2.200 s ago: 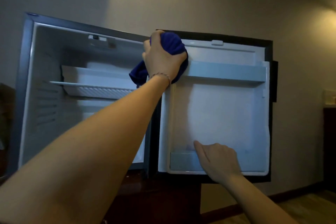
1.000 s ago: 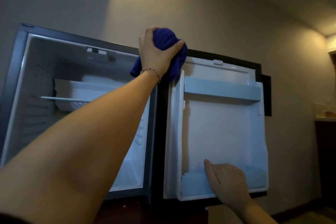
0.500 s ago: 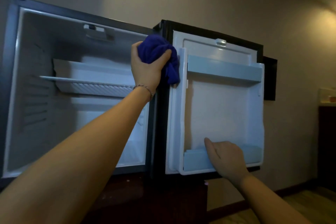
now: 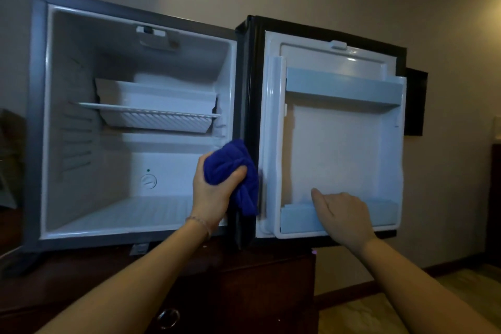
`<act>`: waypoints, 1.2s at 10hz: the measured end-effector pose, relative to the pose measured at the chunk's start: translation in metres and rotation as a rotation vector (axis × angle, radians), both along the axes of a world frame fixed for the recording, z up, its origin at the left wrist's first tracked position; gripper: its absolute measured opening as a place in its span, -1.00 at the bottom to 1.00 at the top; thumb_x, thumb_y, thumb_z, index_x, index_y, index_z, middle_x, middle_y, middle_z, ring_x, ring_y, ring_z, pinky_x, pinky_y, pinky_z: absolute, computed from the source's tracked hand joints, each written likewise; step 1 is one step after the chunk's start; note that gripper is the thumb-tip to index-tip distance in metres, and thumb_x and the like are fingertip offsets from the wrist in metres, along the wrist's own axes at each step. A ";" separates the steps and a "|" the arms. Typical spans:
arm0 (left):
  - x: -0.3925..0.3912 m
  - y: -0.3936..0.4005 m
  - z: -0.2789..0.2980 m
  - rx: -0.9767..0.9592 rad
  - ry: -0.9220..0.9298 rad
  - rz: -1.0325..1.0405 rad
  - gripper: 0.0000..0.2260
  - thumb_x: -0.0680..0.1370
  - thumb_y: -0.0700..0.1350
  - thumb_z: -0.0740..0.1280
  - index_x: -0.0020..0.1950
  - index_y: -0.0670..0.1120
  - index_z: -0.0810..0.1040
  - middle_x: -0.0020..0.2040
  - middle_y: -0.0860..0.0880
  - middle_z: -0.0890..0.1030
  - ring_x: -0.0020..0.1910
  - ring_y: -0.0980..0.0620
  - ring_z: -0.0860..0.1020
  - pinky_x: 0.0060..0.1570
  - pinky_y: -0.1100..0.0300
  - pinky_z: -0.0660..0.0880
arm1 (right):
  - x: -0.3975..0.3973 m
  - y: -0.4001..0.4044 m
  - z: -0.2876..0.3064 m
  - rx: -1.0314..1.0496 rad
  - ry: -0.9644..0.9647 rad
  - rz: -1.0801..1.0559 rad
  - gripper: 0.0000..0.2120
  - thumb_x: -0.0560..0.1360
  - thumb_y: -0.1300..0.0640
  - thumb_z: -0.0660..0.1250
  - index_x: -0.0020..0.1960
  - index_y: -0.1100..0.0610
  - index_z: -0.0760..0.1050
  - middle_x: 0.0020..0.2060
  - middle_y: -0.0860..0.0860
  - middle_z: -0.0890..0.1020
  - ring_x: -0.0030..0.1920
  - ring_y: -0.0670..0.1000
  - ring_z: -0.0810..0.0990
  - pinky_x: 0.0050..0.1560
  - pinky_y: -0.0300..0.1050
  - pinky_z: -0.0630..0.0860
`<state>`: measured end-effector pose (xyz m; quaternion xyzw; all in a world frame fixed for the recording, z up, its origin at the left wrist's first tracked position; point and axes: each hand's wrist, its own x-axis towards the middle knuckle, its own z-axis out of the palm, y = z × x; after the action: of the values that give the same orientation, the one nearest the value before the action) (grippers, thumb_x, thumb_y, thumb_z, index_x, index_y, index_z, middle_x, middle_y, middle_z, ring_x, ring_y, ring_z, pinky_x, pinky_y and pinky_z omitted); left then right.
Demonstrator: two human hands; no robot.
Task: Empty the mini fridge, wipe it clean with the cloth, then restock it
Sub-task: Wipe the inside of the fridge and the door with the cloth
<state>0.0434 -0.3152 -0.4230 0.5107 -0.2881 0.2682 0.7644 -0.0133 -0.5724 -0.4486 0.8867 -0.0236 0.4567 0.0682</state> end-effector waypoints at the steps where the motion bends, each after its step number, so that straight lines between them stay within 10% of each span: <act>1: -0.001 0.013 0.006 0.053 -0.003 0.053 -0.67 0.43 -0.28 0.52 0.10 -0.07 0.49 -0.01 -0.06 0.63 -0.07 0.12 0.63 -0.09 0.32 0.55 | -0.002 0.002 -0.005 0.000 -0.025 0.002 0.26 0.24 -0.35 -0.80 0.07 0.01 0.64 -0.33 0.01 0.57 -0.25 0.06 0.53 -0.32 -0.12 0.13; 3: 0.015 0.017 0.164 -0.158 -0.112 0.212 -0.54 0.34 -0.06 0.60 0.12 0.03 0.45 0.05 0.02 0.61 0.01 0.07 0.59 0.15 0.10 0.56 | 0.010 -0.002 -0.011 0.002 -0.179 0.040 -0.32 0.65 -0.17 -0.19 -0.39 0.05 0.51 -0.56 0.03 0.49 -0.52 0.11 0.51 -0.52 -0.11 0.27; 6: 0.019 -0.023 0.233 -0.130 -0.226 0.145 -0.49 0.34 -0.04 0.59 0.19 0.09 0.44 0.13 0.06 0.54 0.11 0.05 0.54 0.21 -0.02 0.54 | 0.009 0.004 -0.007 -0.003 -0.302 0.043 -0.49 0.61 -0.08 0.06 -0.50 0.00 0.29 -0.63 0.01 0.43 -0.59 0.04 0.47 -0.58 -0.19 0.27; 9: 0.025 -0.014 0.195 0.012 -0.303 0.175 -0.48 0.34 -0.10 0.58 0.19 0.11 0.42 0.19 0.06 0.53 0.16 0.11 0.53 0.15 0.12 0.54 | 0.015 -0.009 -0.006 0.009 -0.245 0.084 -0.33 0.68 -0.17 -0.12 -0.41 0.06 0.51 -0.60 0.00 0.42 -0.57 0.00 0.40 -0.43 -0.17 0.17; 12: 0.026 -0.019 0.015 -0.050 -0.166 0.097 -0.48 0.30 -0.23 0.62 0.15 0.01 0.47 0.06 0.02 0.60 0.04 0.14 0.59 0.08 0.27 0.53 | 0.012 0.000 -0.007 0.126 -0.264 0.106 -0.46 0.61 -0.13 0.01 -0.50 0.05 0.13 -0.59 0.06 0.46 -0.50 0.16 0.49 -0.44 -0.06 0.37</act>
<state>0.0696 -0.3338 -0.4081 0.4810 -0.3185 0.3533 0.7365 -0.0012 -0.5721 -0.4558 0.8214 -0.0142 0.5699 -0.0156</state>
